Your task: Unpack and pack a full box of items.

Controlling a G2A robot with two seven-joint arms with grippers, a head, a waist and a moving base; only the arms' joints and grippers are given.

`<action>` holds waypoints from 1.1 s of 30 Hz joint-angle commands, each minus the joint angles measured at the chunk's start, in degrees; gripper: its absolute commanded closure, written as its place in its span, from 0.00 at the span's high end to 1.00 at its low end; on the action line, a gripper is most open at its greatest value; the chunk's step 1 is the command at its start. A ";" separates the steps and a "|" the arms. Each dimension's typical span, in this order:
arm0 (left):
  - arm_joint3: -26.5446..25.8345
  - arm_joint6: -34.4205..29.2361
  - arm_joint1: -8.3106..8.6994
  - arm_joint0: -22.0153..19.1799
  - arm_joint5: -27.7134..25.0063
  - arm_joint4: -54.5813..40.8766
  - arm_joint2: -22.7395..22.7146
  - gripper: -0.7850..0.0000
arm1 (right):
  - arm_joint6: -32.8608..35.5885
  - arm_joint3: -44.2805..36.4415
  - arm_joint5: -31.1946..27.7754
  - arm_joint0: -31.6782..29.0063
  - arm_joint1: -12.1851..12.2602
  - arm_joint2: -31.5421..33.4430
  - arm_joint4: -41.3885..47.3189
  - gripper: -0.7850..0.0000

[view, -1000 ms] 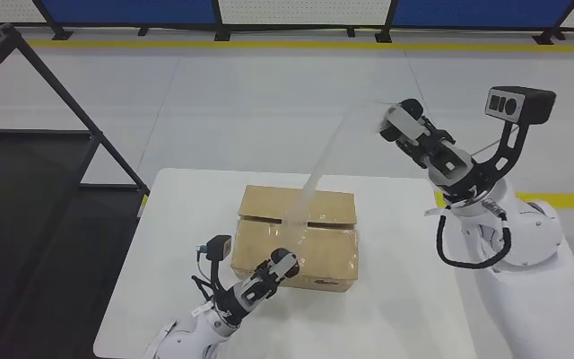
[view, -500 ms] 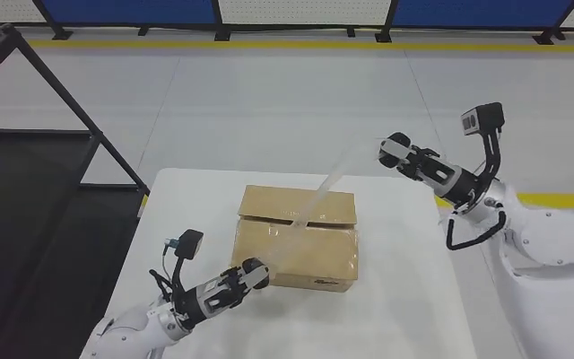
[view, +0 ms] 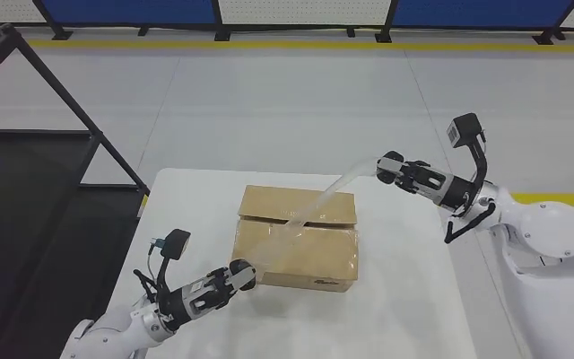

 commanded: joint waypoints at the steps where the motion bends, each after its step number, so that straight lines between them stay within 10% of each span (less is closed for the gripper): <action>1: 0.00 0.00 0.00 0.00 0.00 0.00 0.00 0.00 | 0.00 0.00 0.01 0.00 0.00 0.00 0.00 0.00; 7: 0.67 -0.48 0.35 -1.29 0.80 1.80 -0.33 0.00 | -1.60 -0.21 3.13 -0.83 0.03 -0.16 0.97 0.00; 22: 8.05 -19.93 3.27 -12.36 1.93 2.01 -3.03 0.00 | 8.47 2.60 37.24 2.21 2.47 -3.08 -4.87 0.00; 33: 11.58 -22.52 4.17 -16.84 3.04 0.43 -1.74 0.00 | 6.00 5.56 39.81 3.92 3.64 -8.49 -2.53 0.00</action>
